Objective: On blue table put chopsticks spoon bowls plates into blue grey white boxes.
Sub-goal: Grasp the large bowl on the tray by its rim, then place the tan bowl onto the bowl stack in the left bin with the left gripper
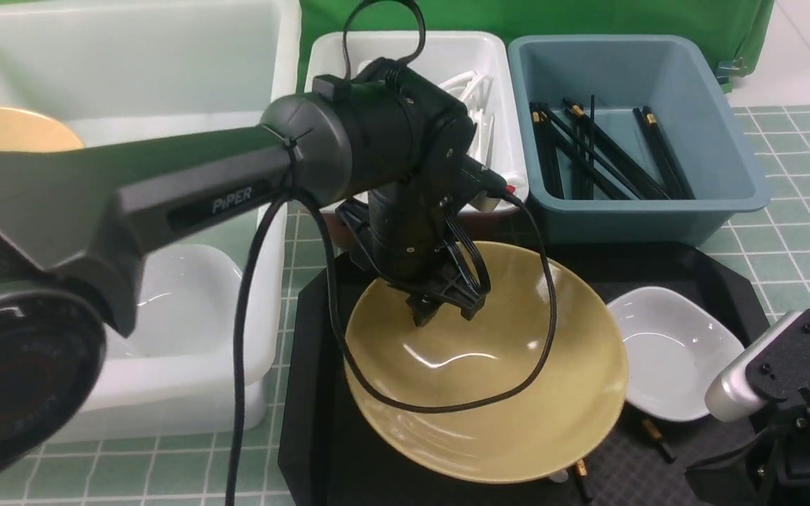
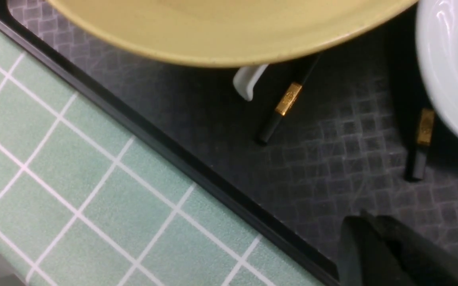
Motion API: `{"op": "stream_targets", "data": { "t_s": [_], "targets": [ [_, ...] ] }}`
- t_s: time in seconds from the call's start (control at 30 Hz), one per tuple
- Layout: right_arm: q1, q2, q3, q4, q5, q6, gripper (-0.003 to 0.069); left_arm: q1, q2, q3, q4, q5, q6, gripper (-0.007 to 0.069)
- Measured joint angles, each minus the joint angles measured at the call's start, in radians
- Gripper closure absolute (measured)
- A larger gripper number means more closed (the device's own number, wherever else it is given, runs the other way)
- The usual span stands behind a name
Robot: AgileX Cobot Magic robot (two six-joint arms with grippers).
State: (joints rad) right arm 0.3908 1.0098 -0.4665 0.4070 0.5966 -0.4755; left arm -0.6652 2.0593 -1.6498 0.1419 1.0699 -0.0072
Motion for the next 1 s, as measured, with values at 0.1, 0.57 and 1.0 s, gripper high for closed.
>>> {"op": "stream_targets", "data": {
  "t_s": [0.1, 0.57, 1.0],
  "targets": [
    [0.0, 0.0, 0.0, 0.0, -0.001, 0.0, 0.061, -0.001, -0.038, 0.0, -0.022, 0.003, 0.007, 0.0432],
    [0.0, 0.0, 0.0, 0.0, -0.025, 0.0, 0.061, -0.004, -0.378, 0.007, -0.134, -0.087, 0.072, 0.0617],
    [0.0, 0.0, 0.0, 0.0, -0.027, 0.0, 0.061, 0.235, -0.733, 0.01, -0.075, -0.161, 0.064, 0.0618]
  ]
}}
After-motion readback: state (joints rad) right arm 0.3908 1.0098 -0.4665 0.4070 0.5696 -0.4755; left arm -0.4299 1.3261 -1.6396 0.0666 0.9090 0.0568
